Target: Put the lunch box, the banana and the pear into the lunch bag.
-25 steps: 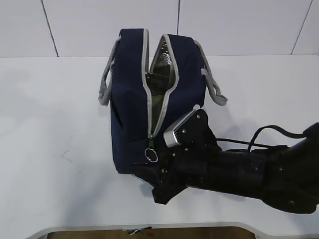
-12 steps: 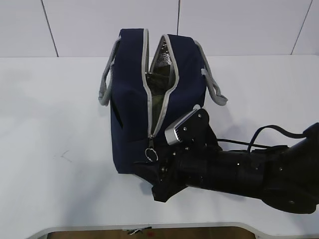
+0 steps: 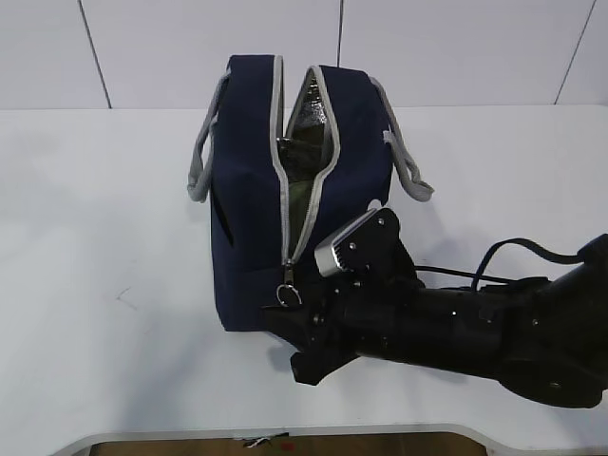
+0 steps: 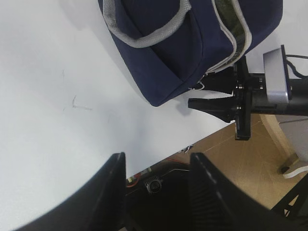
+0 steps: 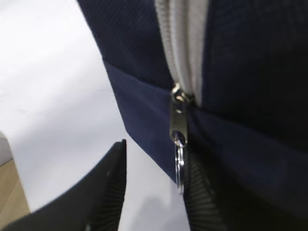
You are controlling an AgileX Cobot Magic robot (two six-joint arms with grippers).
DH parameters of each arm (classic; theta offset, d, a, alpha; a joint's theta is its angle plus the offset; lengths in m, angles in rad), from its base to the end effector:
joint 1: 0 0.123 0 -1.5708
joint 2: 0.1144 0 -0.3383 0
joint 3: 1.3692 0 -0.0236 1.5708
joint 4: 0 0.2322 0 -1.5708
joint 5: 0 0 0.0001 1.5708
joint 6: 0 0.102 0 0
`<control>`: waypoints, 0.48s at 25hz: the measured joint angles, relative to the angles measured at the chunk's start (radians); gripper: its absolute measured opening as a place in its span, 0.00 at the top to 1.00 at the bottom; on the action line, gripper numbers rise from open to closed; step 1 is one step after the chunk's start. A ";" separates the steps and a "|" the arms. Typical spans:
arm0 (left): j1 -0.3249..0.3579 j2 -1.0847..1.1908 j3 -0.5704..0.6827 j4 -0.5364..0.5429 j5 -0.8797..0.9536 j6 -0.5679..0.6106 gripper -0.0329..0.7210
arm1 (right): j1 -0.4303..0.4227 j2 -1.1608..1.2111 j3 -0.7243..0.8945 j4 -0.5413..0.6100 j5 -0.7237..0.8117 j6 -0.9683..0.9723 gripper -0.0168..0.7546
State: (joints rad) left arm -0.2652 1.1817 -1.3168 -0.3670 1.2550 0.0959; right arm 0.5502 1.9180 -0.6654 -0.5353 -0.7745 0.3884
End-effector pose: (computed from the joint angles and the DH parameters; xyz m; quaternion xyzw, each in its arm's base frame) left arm 0.1649 -0.0808 0.4415 0.1618 0.9340 -0.2037 0.2450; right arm 0.2785 0.2135 0.1789 -0.3239 0.7778 0.2859 0.4566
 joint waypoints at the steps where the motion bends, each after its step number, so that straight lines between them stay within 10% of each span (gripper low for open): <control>1: 0.000 0.000 0.000 0.000 0.000 0.000 0.52 | 0.000 0.000 0.000 0.000 0.000 0.000 0.56; 12: 0.000 0.000 0.000 0.000 0.000 -0.001 0.52 | 0.000 0.000 0.000 0.011 0.006 0.000 0.73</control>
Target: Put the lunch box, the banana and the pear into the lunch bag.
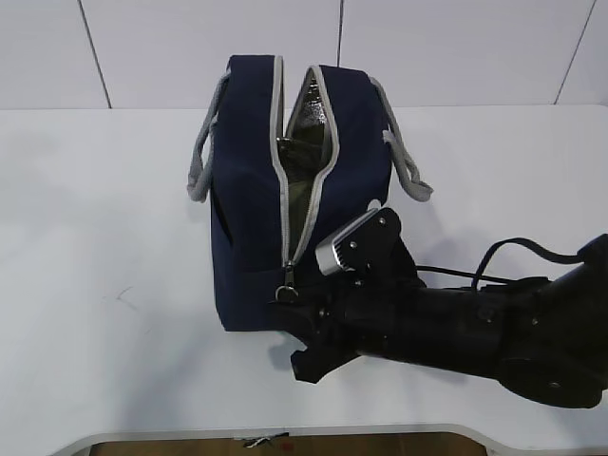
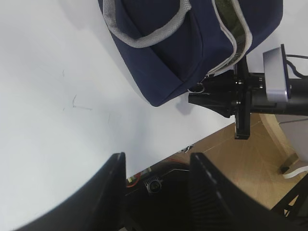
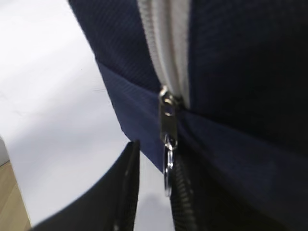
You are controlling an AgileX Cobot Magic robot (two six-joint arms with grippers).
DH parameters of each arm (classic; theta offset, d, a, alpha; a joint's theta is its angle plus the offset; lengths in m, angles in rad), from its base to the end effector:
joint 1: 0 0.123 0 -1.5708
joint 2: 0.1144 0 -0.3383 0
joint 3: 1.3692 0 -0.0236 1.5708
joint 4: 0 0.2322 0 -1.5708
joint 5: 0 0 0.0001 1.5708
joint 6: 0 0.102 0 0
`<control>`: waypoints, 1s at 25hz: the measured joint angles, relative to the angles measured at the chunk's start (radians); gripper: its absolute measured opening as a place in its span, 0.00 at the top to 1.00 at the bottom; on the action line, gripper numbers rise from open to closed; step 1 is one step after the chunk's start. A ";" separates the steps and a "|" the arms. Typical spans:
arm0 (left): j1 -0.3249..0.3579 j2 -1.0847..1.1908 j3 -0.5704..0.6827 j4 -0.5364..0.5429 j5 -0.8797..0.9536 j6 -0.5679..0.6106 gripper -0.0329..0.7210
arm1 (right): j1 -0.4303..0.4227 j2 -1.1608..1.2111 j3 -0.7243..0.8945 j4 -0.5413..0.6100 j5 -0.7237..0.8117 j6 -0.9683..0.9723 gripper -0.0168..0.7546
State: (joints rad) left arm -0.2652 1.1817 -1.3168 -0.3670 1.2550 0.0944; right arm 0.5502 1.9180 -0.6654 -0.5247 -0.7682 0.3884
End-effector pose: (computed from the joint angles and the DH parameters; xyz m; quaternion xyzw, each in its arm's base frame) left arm 0.1649 -0.0808 0.4415 0.1611 0.9341 -0.2039 0.2448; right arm 0.2791 0.2128 0.1785 -0.3193 0.7810 0.2836 0.4558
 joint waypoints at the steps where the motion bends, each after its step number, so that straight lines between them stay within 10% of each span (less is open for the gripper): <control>1: 0.000 0.000 0.000 0.000 0.000 0.000 0.52 | 0.000 0.000 0.000 0.003 0.000 0.000 0.74; 11: 0.000 -0.020 0.000 0.000 0.000 -0.018 0.52 | 0.000 0.000 0.000 0.025 0.000 0.000 0.96; 25: 0.000 -0.023 0.000 -0.012 0.000 -0.022 0.57 | 0.000 -0.177 0.000 -0.124 0.142 0.172 0.96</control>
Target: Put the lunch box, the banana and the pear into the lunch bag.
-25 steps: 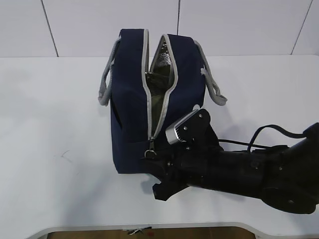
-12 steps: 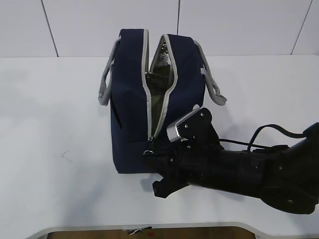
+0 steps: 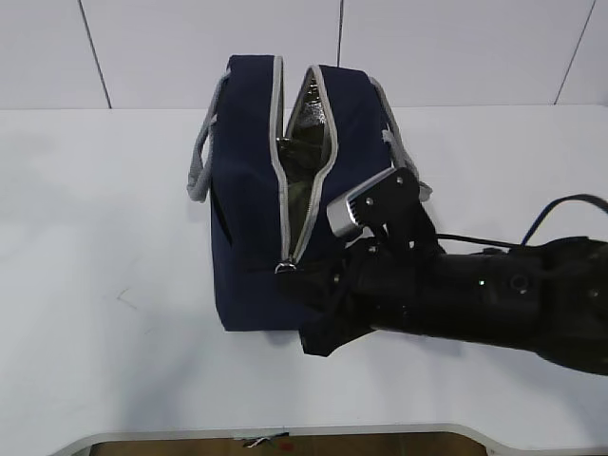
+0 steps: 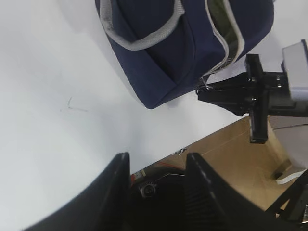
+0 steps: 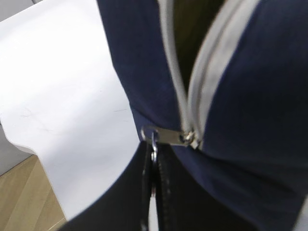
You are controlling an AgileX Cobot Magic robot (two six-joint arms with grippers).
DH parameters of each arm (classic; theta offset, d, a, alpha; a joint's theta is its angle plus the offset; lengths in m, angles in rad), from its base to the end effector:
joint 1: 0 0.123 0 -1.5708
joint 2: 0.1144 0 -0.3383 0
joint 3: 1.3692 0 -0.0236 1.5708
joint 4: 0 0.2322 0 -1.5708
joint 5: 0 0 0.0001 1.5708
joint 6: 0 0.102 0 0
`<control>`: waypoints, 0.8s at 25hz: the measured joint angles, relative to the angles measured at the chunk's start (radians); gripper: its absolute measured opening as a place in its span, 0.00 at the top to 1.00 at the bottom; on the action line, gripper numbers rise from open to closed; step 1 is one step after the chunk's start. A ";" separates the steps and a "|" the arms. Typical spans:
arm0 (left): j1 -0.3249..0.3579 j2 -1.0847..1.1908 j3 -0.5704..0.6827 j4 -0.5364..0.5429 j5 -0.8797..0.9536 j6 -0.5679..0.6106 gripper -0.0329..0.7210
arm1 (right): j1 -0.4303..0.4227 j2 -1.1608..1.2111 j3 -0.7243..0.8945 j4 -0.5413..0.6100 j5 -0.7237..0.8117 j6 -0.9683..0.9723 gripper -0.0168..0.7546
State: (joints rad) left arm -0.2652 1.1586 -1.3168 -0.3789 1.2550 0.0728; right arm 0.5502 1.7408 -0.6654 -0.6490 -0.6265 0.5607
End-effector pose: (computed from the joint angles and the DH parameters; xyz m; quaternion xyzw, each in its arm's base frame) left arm 0.1573 -0.0799 0.4460 0.1522 0.9314 -0.2135 0.2526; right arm 0.2604 0.2021 0.2239 -0.3147 0.7815 0.2900 0.4540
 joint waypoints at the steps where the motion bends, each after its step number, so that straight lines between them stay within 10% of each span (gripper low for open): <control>1: 0.000 0.000 0.000 -0.005 0.000 0.000 0.59 | 0.000 -0.029 0.000 -0.015 0.028 0.019 0.96; 20: 0.000 0.190 0.000 -0.011 -0.003 0.060 0.63 | 0.000 -0.297 -0.205 -0.364 0.361 0.408 0.96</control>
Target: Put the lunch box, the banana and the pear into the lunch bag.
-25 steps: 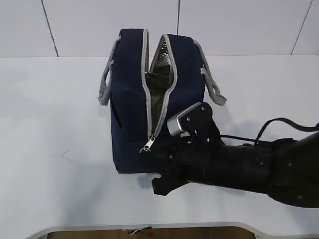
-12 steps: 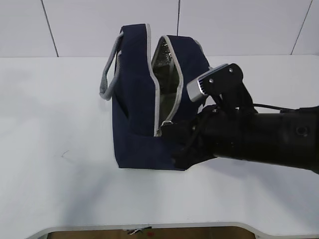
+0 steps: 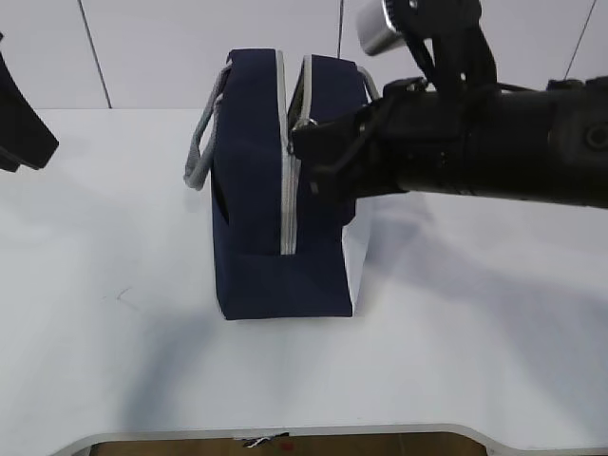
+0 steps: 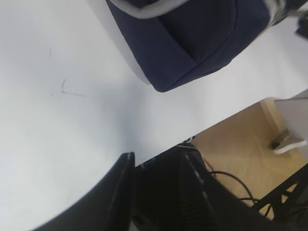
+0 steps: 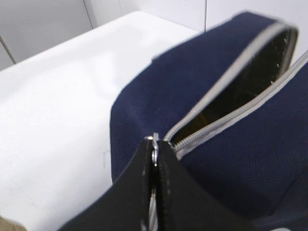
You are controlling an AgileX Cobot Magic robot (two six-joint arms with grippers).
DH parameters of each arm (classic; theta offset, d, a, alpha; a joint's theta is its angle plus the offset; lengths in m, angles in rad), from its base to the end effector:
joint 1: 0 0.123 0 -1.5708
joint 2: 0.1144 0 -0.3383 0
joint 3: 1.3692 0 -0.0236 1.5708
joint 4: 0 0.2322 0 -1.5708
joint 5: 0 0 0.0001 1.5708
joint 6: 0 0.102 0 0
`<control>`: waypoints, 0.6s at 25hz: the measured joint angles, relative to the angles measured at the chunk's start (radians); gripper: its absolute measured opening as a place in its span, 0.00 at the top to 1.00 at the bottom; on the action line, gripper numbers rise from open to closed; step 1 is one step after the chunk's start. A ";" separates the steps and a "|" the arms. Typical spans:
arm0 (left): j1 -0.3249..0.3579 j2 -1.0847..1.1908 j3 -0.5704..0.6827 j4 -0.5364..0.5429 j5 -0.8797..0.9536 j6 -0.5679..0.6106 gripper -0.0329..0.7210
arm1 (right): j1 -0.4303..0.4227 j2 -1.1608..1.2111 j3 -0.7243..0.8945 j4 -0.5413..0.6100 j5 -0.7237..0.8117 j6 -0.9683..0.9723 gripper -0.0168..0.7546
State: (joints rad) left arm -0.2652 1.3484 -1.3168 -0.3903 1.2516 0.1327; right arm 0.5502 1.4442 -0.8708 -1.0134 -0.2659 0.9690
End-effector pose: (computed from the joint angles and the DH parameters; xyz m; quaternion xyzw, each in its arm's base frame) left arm 0.2132 -0.0961 0.4081 0.1655 0.9499 -0.2039 0.1696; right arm 0.2488 0.1792 0.3401 -0.2936 0.7601 0.2363 0.5293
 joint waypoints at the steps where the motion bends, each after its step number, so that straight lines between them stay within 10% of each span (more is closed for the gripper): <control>1: 0.000 0.015 0.000 0.000 -0.003 0.023 0.63 | 0.000 0.000 -0.018 -0.039 0.002 0.039 0.96; 15: -0.097 0.123 0.001 -0.027 -0.191 0.251 0.55 | 0.000 0.008 -0.141 -0.408 -0.006 0.437 0.96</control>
State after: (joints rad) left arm -0.3627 1.4710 -1.3161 -0.4176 1.0608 0.3833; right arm 0.5502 1.4523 -1.0115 -1.4213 -0.2716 1.4064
